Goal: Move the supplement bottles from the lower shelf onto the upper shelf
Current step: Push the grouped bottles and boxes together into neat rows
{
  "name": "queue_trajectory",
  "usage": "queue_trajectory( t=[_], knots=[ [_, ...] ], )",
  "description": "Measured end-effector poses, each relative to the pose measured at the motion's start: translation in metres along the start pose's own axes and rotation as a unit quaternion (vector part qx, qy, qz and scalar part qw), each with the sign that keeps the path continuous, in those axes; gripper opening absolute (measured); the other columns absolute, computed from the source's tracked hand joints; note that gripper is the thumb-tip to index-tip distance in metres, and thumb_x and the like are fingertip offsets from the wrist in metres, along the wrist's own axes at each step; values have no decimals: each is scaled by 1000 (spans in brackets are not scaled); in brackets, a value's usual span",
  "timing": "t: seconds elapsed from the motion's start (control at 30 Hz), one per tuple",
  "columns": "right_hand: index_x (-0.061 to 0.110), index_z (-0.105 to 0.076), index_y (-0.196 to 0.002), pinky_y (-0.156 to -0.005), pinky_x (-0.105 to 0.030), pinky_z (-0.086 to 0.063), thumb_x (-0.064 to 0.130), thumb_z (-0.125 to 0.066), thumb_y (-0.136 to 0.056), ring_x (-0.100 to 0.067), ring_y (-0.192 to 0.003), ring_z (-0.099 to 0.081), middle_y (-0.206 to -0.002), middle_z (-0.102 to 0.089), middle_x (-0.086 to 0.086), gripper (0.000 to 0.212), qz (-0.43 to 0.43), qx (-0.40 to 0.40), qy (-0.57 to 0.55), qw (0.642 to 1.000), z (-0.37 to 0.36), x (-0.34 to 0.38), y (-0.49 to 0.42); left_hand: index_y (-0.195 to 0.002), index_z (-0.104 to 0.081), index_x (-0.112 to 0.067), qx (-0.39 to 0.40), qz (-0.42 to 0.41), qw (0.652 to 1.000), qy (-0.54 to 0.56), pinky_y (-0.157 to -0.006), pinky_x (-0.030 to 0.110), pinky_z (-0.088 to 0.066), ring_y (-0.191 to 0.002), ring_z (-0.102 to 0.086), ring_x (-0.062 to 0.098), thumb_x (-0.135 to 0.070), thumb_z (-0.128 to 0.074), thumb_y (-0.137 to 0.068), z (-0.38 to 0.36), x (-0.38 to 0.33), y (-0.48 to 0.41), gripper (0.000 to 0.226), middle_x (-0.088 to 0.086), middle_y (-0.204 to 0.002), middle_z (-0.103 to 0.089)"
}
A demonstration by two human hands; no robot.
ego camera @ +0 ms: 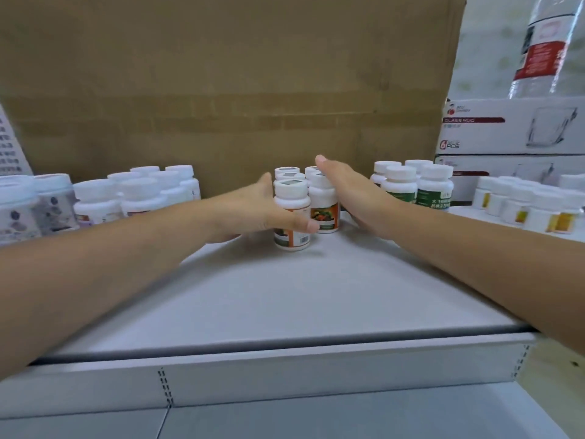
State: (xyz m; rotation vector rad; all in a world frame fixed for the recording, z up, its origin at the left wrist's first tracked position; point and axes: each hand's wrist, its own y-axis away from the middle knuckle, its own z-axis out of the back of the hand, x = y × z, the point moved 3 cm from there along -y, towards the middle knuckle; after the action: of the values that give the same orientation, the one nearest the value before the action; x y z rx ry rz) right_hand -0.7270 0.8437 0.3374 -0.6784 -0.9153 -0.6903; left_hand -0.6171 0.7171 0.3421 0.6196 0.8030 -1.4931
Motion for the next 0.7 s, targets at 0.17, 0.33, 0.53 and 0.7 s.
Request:
queue_trajectory(
  t=[0.17, 0.33, 0.53, 0.7],
  knots=[
    [25, -20, -150, -117, -34, -18, 82, -38, -80, -16, -142, -31, -158, -27, 7, 92, 12, 32, 5, 999, -1, -9, 0, -147, -28, -26, 40, -30, 998, 28, -109, 39, -42, -126, -55, 9, -39, -90, -59, -1, 20, -9, 108, -9, -138, -57],
    [26, -29, -147, -108, -46, -41, 72, -54, -75, -18, -122, -58, -139, -55, 0, 89, 7, 70, -88, 994, -9, -13, -2, -148, -26, -30, 22, -31, 999, 31, -108, 36, -44, -124, -56, 3, -40, -89, -56, 1, 27, -12, 112, -13, -136, -57],
    [31, -14, -153, -112, -45, -35, 82, -58, -59, -19, -128, -52, -148, -45, 5, 116, -2, 80, -88, 993, -12, -12, -8, -148, -25, -30, 14, -38, 999, 16, -100, 22, -48, -119, -57, -4, -37, -89, -57, 0, 23, -10, 111, -17, -134, -58],
    [29, -22, -150, -109, -43, -37, 86, -50, -57, -18, -123, -56, -140, -53, 5, 113, -11, 90, -43, 995, -10, -16, -10, -148, -23, -34, 17, -39, 999, 17, -106, 30, -44, -124, -54, -1, -40, -88, -56, 3, 24, -9, 113, -17, -137, -55]
  ],
)
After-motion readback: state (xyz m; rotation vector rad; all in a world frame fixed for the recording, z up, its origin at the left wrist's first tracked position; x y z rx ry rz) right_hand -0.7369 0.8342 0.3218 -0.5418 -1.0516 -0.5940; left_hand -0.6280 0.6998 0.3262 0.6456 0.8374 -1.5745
